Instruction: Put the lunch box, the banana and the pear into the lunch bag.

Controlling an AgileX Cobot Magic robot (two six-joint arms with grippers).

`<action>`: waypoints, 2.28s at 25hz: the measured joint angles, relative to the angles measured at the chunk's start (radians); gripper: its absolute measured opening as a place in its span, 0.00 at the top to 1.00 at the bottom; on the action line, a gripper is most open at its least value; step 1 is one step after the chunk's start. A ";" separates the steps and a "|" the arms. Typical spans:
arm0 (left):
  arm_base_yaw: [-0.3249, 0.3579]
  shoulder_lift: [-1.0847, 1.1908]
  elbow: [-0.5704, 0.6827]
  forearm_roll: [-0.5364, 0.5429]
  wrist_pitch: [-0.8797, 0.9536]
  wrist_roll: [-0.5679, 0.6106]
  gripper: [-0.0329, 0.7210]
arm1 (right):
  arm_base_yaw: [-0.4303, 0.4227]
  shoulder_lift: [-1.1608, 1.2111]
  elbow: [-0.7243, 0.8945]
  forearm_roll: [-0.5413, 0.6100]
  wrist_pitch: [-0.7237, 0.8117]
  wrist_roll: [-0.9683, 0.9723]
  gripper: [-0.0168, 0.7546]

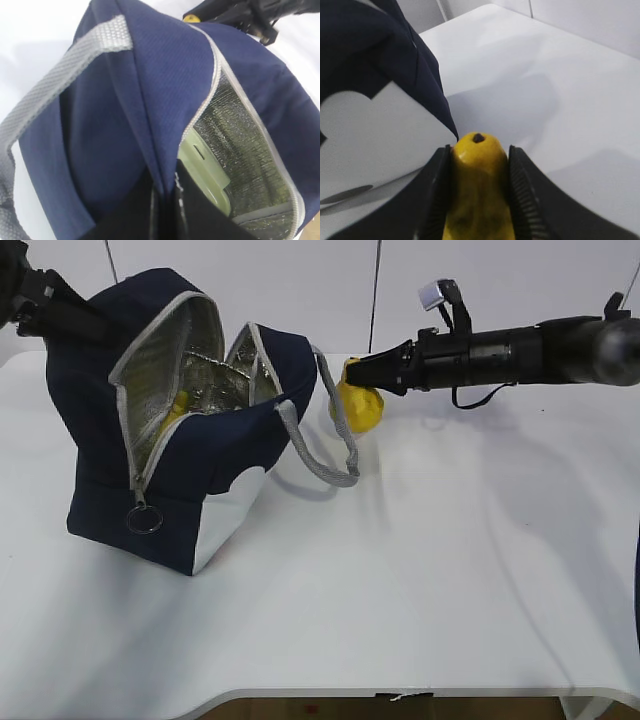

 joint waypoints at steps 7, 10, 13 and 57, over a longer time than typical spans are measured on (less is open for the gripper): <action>0.000 0.000 0.000 0.004 0.000 0.002 0.96 | -0.002 -0.078 0.000 -0.042 0.003 0.038 0.62; 0.000 0.000 0.000 0.005 0.003 0.002 0.96 | -0.002 -0.124 0.000 -0.057 0.008 0.060 0.62; 0.000 0.000 0.000 0.006 0.003 0.002 0.96 | -0.002 -0.172 0.000 -0.085 0.019 0.098 0.62; 0.000 0.000 0.000 -0.004 0.004 0.002 0.96 | 0.307 -0.242 0.000 -0.170 0.044 0.362 0.56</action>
